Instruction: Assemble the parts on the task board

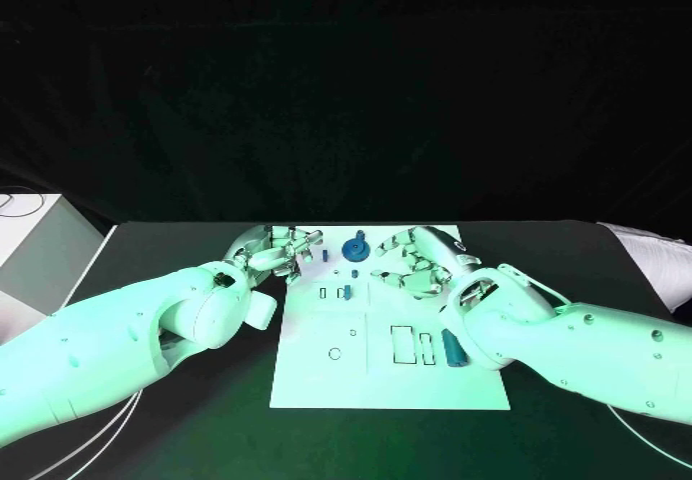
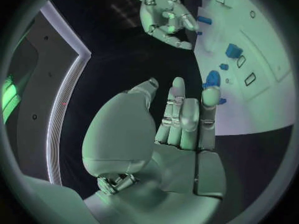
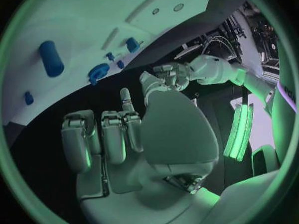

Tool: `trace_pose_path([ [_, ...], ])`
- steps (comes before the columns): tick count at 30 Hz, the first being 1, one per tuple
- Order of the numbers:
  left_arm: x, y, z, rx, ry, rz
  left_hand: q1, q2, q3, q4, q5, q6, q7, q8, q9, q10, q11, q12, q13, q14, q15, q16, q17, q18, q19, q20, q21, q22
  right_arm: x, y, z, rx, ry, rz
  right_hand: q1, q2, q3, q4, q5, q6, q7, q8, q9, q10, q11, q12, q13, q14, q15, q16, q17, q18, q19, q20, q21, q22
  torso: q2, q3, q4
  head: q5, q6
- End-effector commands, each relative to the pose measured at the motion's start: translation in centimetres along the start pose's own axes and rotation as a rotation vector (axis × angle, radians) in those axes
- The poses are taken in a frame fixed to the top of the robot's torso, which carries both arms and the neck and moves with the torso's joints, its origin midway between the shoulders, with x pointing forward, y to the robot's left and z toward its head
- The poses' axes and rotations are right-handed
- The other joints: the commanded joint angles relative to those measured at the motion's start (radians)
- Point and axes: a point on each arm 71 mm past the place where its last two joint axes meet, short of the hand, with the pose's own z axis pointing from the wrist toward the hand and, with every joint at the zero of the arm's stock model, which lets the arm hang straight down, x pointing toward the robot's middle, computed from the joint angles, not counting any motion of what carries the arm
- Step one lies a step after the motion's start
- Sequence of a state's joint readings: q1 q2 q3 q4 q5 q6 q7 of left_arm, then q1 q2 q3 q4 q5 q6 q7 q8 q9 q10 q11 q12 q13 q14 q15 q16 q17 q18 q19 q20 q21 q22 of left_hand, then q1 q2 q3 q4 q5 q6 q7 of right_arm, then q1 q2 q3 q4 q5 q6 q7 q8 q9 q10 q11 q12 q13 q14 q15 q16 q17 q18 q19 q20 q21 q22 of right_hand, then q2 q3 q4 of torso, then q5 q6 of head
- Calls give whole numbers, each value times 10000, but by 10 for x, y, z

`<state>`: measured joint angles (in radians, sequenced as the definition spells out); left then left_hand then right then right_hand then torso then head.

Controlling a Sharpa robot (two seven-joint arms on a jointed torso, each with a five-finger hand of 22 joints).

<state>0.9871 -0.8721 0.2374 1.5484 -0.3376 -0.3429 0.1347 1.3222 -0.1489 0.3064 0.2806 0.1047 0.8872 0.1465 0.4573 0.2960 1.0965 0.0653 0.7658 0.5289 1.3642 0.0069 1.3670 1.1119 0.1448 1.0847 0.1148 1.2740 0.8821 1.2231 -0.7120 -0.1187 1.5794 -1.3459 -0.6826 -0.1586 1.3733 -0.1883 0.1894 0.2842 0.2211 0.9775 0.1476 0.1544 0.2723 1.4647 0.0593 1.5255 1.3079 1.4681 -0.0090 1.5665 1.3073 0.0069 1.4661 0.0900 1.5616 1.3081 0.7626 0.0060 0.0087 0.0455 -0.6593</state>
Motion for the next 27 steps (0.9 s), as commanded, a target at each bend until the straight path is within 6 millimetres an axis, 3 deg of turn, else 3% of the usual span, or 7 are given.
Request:
trace_pose_path([
  [1,8,9,3,-1636,1134,1777,-379,124,-83,57,40,-325,-61,643,427,-391,-16,1053,695,355,-43,402,701,-156,385,-28,350,551,-13,-6,-1,53,-374,1495,105,30,37,3,70,18,7,25,6,751,61,-1,2331,1007,25,12,2553,-35,983,76,-39,2538,-203,58,-63,48,-63],
  [3,10,10,7,-2108,1443,2483,-790,111,-244,99,22,-509,-108,1091,720,-342,-62,1704,1076,781,-89,797,1526,-263,835,-72,679,1156,-24,-15,-1,410,-479,1730,85,47,62,21,133,16,9,40,9,761,62,15,2341,1008,27,14,2558,-37,987,76,-32,2543,-263,69,-74,80,-99],
  [7,12,11,15,-3142,1915,3822,-1031,141,-452,104,49,-513,-281,1672,1144,713,-221,3310,2822,1393,-232,1361,2797,-487,1729,-204,1253,2312,-44,-35,-1,1129,-616,2185,83,48,116,18,284,-11,12,56,10,771,64,29,2350,1011,28,18,2569,-39,991,75,-23,2550,-380,102,-126,168,-186],
  [11,13,6,23,-3831,2290,4991,-1007,200,-454,108,71,-494,-356,1944,1381,1000,-286,3764,3356,1522,-290,1479,3091,-547,1959,-261,1399,2614,-54,-46,-2,1526,-629,2370,74,40,147,19,383,-40,19,58,8,763,69,17,2343,1009,31,15,2560,-36,986,76,-35,2542,-475,126,-139,219,-260],
  [16,17,-7,37,-4111,2562,6398,-1130,317,-464,117,70,-493,-447,2279,1752,1128,-365,4015,3640,1591,-359,1535,3253,-585,2104,-326,1491,2810,-60,-56,-2,1853,-598,2397,69,36,163,19,429,-62,25,55,5,756,72,8,2336,1009,31,16,2563,-34,982,77,-42,2537,-570,165,-86,254,-363],
  [20,21,-15,50,-4285,2677,7407,-1242,414,-448,126,77,-607,-443,2326,1905,1070,-366,4000,3612,1565,-368,1502,3186,-588,2108,-348,1494,2818,-63,-62,-2,2042,-556,2349,62,26,173,19,459,-93,31,45,0,749,77,-3,2329,1007,35,12,2554,-31,976,78,-55,2529,-621,190,-47,252,-432],
  [27,29,-19,67,-4623,2937,8528,-1476,509,-457,136,70,-734,-414,2339,2075,989,-339,3976,3586,1538,-348,1467,3135,-587,2086,-346,1479,2800,-65,-70,-1,2264,-549,2239,54,10,194,15,512,-151,43,27,-10,744,88,-9,2325,1006,42,10,2549,-29,972,83,-63,2523,-674,220,-71,268,-543],
])
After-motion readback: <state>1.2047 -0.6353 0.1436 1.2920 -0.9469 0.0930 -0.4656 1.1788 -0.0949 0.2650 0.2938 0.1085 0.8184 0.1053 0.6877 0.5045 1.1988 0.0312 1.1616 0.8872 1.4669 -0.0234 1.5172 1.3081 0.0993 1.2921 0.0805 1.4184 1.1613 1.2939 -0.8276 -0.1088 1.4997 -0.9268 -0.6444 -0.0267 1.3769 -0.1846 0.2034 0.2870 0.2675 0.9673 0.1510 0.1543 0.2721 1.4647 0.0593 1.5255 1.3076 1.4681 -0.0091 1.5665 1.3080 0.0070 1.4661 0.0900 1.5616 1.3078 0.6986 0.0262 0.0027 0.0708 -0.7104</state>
